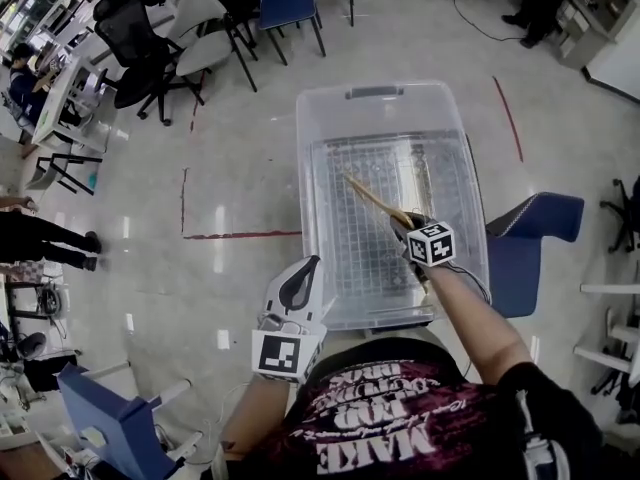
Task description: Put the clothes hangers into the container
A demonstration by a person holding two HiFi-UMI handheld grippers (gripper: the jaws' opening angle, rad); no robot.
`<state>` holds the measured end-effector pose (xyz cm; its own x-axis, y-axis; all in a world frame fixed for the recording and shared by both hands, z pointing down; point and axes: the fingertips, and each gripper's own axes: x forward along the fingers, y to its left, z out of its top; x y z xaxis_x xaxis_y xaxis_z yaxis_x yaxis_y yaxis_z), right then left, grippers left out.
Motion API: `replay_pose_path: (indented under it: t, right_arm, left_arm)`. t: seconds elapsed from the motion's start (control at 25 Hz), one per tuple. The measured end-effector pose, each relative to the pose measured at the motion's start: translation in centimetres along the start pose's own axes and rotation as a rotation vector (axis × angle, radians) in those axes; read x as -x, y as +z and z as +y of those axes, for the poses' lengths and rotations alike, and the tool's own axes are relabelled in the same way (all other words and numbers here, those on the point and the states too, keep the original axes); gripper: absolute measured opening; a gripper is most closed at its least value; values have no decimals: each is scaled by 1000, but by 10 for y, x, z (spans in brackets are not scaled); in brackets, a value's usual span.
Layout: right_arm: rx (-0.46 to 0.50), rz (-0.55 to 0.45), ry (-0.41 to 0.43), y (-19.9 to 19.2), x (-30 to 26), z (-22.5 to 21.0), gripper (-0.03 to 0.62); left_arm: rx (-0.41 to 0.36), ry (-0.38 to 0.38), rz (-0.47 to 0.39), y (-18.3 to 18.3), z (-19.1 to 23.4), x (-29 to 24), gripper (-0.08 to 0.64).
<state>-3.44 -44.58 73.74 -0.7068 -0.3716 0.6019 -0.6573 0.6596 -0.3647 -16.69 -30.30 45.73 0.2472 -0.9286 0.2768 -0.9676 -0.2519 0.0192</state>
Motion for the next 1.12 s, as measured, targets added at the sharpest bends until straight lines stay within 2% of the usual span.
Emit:
replay_pose_path:
  t: [0.24, 0.4, 0.72, 0.84, 0.88, 1.0, 1.08, 1.12]
  right_arm:
    - [31, 85, 21, -33, -23, 7, 69]
    - [42, 131, 54, -46, -39, 14, 71]
    - [85, 218, 39, -80, -62, 7, 74]
    - [68, 244, 45, -86, -66, 8, 77]
    - [55, 268, 42, -87, -67, 6, 99]
    - [29, 340, 25, -96, -62, -3, 264]
    - [33, 358, -12, -92, -51, -13, 320]
    - [46, 355, -40, -86, -45, -19, 325]
  left_arm:
    - [25, -15, 21, -8, 10, -1, 6]
    - [8, -36, 15, -7, 14, 0, 6]
    - [-20, -101, 25, -19, 11, -7, 6]
    - [-12, -108, 32, -20, 15, -8, 6]
    - [-10, -110, 32, -19, 16, -9, 6]
    - [-19, -128, 14, -12, 17, -11, 6]
    - [-30, -140, -2, -5, 18, -11, 6]
    - [-36, -142, -8, -2, 20, -11, 6]
